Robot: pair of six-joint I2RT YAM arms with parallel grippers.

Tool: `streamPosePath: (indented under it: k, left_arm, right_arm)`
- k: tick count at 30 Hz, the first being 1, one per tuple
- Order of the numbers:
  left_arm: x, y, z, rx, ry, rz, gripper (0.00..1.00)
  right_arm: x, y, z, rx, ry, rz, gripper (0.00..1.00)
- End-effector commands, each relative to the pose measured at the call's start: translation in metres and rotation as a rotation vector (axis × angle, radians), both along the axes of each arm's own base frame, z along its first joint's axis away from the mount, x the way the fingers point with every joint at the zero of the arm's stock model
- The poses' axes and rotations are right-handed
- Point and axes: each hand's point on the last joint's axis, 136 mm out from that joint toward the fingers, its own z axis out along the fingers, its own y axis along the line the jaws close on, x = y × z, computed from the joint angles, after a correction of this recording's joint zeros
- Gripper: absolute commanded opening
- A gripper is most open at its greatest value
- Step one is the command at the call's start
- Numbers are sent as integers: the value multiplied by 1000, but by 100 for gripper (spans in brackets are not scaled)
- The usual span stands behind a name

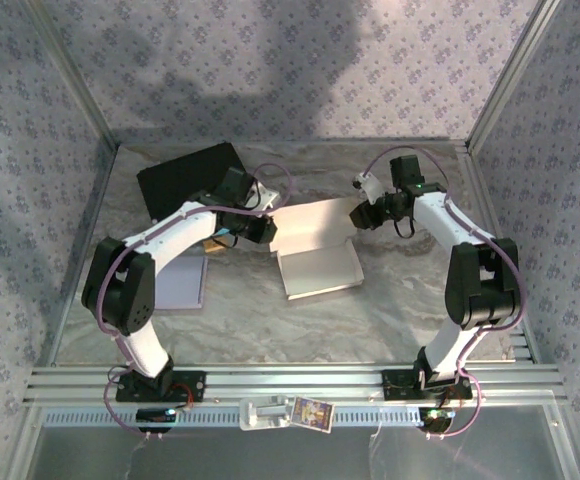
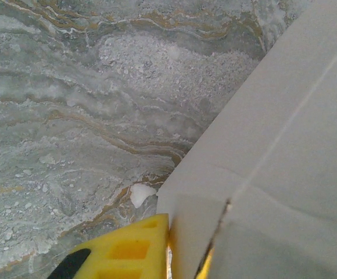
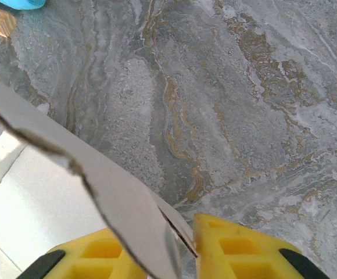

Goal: Fold the paper box

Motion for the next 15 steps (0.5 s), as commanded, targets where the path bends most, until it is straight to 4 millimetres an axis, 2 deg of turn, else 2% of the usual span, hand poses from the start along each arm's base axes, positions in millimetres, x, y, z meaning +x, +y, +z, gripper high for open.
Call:
streamPosePath:
  k: [1,11,15]
  left_arm:
    - [6,-7,10,-9,-13,-6,11]
    - [18,-6,14,0,-17,57,2]
    - [29,-3,14,22,-7,152,0]
  right_arm:
    - [-6,0,1,-8,12,-2,22]
    - [-1,6,6,-12,10,-25,1]
    - [3,13,7,-20,33,-85,0]
